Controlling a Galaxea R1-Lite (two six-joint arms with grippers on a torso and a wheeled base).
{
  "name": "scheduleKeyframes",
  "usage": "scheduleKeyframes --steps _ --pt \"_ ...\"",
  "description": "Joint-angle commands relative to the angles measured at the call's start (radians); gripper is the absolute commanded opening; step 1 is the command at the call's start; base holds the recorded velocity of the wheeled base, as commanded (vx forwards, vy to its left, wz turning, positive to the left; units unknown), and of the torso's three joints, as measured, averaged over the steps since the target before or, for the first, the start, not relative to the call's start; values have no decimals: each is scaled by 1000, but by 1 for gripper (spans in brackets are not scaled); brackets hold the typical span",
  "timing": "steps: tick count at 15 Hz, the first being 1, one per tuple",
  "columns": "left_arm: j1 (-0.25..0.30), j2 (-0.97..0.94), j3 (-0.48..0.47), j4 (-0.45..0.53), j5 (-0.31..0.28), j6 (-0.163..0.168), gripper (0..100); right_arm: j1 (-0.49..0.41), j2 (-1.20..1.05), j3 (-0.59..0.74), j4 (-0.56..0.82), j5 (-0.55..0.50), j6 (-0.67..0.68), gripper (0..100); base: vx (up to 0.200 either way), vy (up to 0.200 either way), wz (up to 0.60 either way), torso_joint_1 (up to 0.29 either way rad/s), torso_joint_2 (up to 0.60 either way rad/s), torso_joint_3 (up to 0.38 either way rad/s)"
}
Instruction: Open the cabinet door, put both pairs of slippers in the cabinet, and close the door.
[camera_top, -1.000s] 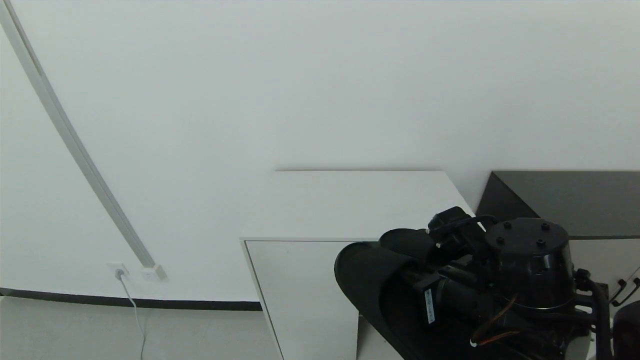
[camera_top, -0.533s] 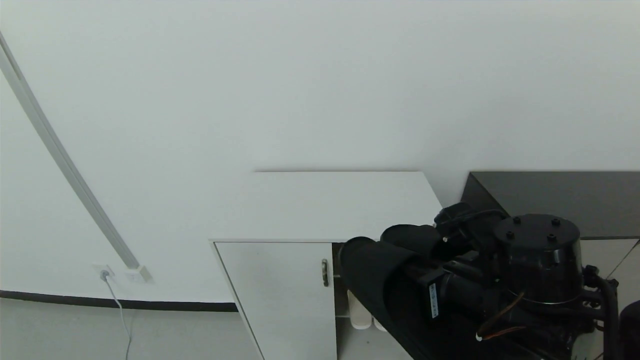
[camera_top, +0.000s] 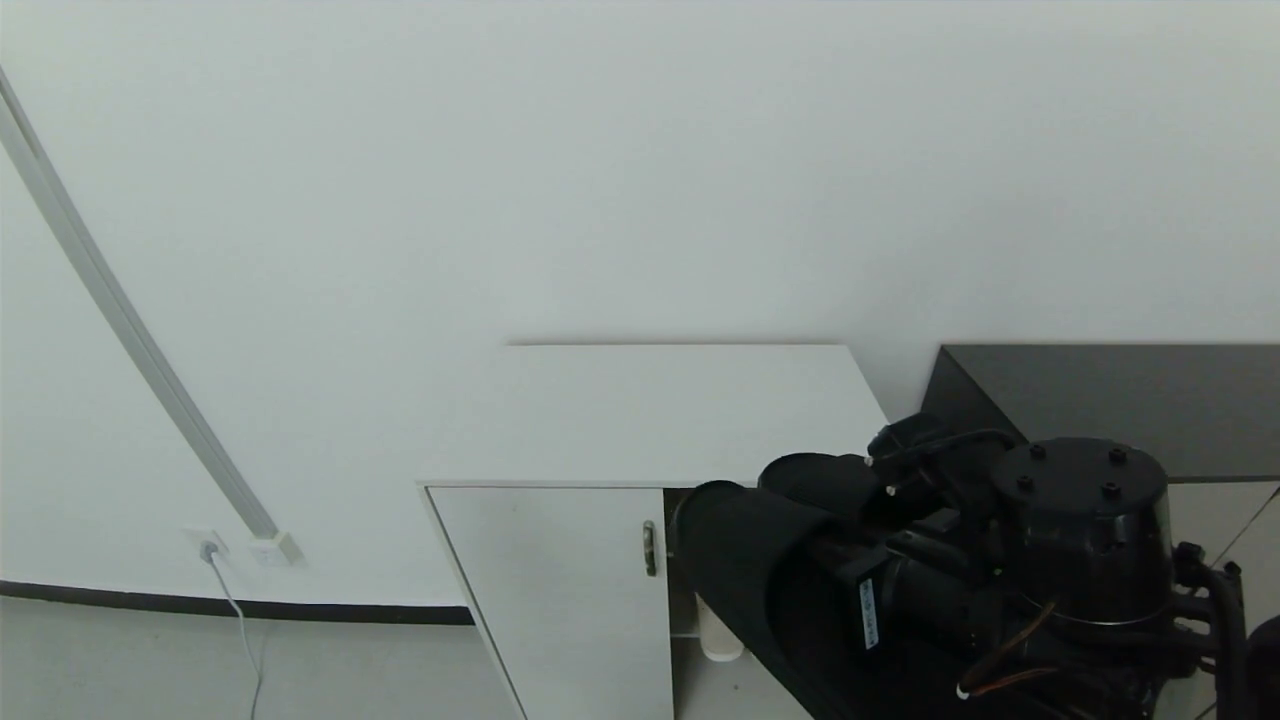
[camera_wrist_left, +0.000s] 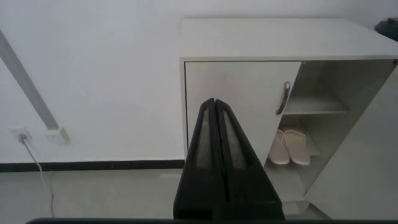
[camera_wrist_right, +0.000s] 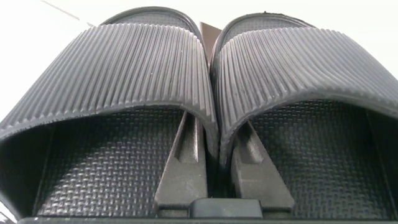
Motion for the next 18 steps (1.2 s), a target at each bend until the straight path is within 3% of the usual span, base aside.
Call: scheduleKeyframes --steps 1,7,18 --pt "-1 1 0 0 0 0 0 5 0 11 -10 1 -2 0 0 0 0 0 0 0" --pt "-1 1 0 0 0 0 0 11 6 25 -31 1 -2 0 0 0 0 -69 148 82" --pt "-1 1 0 0 1 0 0 26 -6 66 -77 -2 -23 0 0 0 0 -185 441 250"
